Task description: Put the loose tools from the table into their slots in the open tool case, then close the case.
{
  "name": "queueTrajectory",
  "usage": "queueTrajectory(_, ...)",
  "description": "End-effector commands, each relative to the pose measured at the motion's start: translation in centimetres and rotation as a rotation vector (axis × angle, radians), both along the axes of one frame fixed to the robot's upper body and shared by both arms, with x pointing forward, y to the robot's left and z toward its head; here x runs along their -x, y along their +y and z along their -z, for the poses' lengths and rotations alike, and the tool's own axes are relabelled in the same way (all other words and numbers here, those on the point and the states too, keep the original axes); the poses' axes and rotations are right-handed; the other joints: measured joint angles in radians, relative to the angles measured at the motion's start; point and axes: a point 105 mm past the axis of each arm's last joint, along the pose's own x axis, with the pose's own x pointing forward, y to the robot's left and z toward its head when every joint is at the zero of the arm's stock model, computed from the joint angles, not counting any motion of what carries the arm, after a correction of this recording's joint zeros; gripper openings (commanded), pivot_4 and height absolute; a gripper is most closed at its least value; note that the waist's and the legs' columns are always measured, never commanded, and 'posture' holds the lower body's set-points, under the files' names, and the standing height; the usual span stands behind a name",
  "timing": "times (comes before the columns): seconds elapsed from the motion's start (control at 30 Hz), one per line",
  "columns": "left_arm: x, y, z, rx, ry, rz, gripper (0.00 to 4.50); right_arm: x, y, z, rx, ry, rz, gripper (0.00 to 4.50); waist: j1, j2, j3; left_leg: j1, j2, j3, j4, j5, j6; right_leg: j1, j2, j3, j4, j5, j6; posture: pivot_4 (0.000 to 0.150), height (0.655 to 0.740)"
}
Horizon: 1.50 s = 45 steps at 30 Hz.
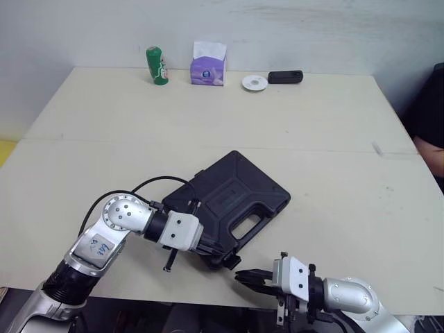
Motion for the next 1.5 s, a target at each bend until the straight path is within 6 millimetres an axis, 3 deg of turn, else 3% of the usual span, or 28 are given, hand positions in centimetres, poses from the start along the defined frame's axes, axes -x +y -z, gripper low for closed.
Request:
queueTrajectory(0.03,-1.0,1.6,3.7,-0.161,0.088,-0.128,0.01,-0.1,0.4,-0.2,-0.013,-0.015,-0.005,0.00,-0.001,0.000,-0.001,0.000,0.000,0.000,0.000,0.000,0.000,0.000,0.000,0.000,0.000,0.000,0.000,0.150,0.7400)
queueTrajectory(0.47,-1.1,3.0,5.5,-0.249,0.103,-0.173,0.01,-1.0,1.5,-1.5,-0.097,-0.001,0.000,0.00,-0.004,0.000,-0.005,0.008,0.000,0.000,-0.002,0.000,0.000,0.005,0.000,0.001,0.001,0.000,-0.001,0.150,0.7400)
queueTrajectory(1.5,-0.2,4.5,7.1,-0.344,0.178,-0.220,0.01,-3.0,3.3,-2.0,-0.099,-0.045,-0.035,0.00,-0.030,0.003,-0.022,0.016,0.003,0.000,-0.013,0.002,-0.003,0.014,0.001,0.001,0.001,-0.005,-0.014,0.150,0.7400)
